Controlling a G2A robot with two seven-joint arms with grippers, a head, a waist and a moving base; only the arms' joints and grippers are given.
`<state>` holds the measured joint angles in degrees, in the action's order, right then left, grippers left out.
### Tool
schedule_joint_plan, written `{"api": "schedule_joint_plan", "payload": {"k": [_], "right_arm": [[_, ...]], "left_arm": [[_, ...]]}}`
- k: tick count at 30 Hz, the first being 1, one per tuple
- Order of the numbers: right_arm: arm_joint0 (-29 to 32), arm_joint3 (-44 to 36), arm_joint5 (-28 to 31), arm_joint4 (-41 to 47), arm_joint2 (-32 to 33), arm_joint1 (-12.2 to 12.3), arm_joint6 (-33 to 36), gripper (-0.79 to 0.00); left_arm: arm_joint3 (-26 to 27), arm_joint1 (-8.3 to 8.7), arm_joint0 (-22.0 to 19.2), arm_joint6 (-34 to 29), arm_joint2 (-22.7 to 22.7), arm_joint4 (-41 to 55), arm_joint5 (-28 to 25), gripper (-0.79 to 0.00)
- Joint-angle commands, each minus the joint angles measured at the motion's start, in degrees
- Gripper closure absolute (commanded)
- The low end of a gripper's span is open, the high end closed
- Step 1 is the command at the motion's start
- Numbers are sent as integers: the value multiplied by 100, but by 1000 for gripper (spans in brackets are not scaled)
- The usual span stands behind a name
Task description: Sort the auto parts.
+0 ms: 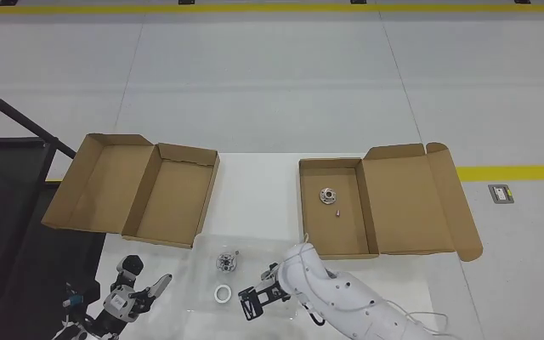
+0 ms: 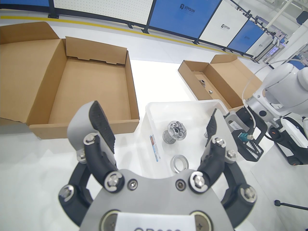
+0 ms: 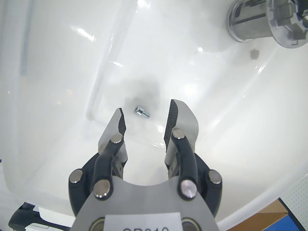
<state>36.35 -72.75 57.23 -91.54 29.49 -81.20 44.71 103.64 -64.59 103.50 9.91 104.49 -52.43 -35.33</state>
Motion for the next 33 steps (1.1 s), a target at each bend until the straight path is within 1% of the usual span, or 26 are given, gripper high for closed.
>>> {"api": "schedule_joint_plan", "payload": {"k": [1,7,13,15,20,24,29,33], "right_arm": [[-35,94,-19,10,-43,-41,-10,-388],[-114,308,-121,-3,-126,-146,-16,-372],[-162,498,-204,-3,-136,-216,-29,-329],[-180,541,-200,-4,-138,-235,-38,-302],[-187,577,-204,-25,-130,-266,-47,-194],[-181,589,-224,-49,-94,-274,-61,-123],[-181,593,-216,-76,-35,-276,-107,-3],[-144,510,-294,-130,45,-257,-129,0]], "left_arm": [[0,0,0,0,0,0,0,-785],[0,0,0,0,0,0,0,-785],[0,0,0,0,0,0,0,-785],[0,0,0,0,0,0,0,-785],[0,0,0,0,0,0,0,-785],[0,0,0,0,0,0,0,-785],[0,0,0,0,0,0,0,-785],[0,0,0,0,0,0,0,-785]]}}
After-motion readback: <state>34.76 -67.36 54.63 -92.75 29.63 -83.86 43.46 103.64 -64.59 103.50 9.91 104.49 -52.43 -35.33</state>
